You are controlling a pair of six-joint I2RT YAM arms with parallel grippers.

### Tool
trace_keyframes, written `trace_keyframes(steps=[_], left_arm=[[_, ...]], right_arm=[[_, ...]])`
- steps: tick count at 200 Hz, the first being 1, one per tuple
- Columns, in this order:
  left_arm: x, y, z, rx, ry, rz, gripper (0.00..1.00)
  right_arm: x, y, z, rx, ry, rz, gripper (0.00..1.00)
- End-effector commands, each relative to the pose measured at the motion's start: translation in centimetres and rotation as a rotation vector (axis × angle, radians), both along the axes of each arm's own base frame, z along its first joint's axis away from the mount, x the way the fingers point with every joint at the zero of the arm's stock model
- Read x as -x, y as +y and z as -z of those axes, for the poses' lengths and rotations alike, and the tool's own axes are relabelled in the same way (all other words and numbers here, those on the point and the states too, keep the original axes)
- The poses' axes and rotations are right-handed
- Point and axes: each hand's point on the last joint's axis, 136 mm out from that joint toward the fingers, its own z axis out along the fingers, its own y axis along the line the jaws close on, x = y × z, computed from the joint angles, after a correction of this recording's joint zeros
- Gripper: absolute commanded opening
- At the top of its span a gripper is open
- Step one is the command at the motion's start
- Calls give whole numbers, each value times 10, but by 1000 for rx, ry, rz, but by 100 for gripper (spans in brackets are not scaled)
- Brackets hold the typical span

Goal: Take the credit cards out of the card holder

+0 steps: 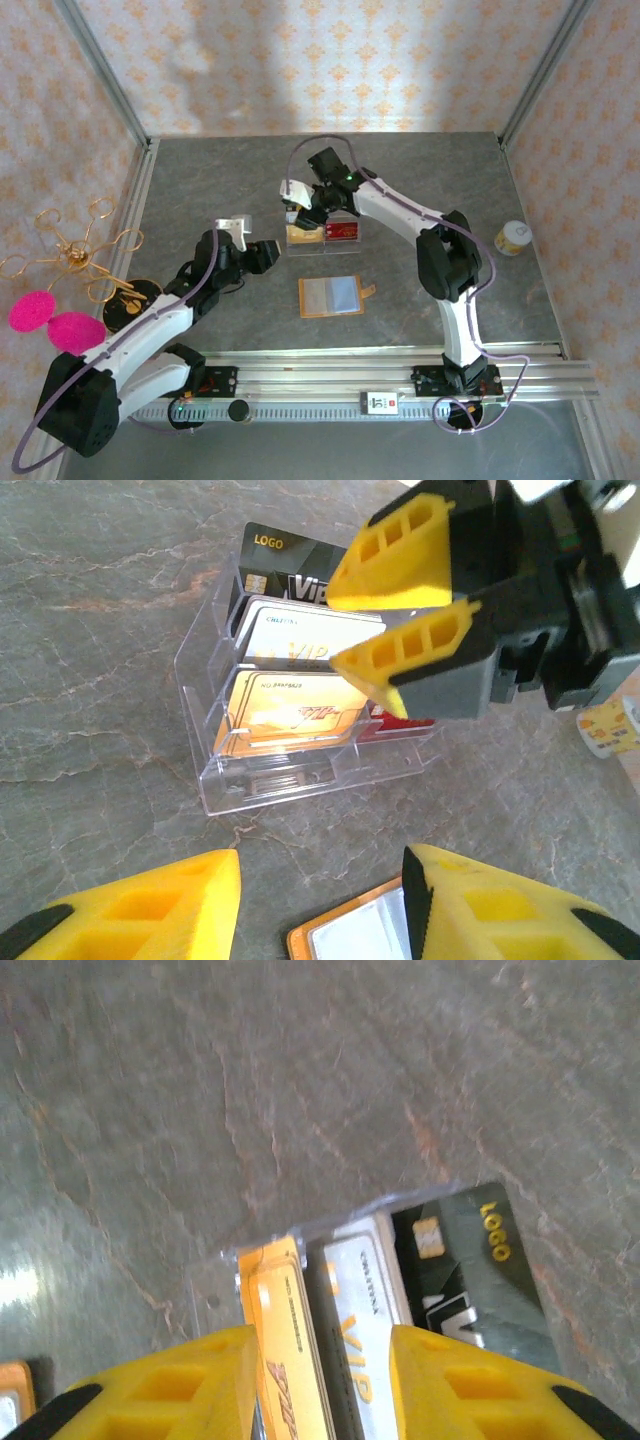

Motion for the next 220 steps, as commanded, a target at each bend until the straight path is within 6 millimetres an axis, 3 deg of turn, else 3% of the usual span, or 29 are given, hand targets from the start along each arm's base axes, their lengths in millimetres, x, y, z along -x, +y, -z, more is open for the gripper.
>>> trace_keyframes(steps=[1,15,39,56,77,91,112,194,207,220], left_arm=[[0,-1,-24,97,-90,-11,49],[3,2,-28,114,-118,-21,50],[10,5,-27,118,-132,-23,51],[17,7,-18,148,-104,-33,51],[27,8,-1,174,-66,-33,50],[31,7,7,197,-50,-27,49],[36,5,13,219,-40,-16,49],[44,1,18,216,-24,21,46],[46,-1,21,209,-13,35,44],[48,-7,24,199,1,58,42]], right_arm=[[9,15,-63,-281,66,176,39],[18,15,-71,-420,128,308,39],[33,-8,-52,-479,219,610,39],[55,-31,-20,-436,295,776,40],[100,-48,26,-277,298,867,40],[129,-50,51,-188,309,871,40],[157,-45,71,-134,322,862,40],[171,-43,115,84,192,872,41],[174,-44,124,115,194,868,36],[175,-47,128,124,196,881,21]])
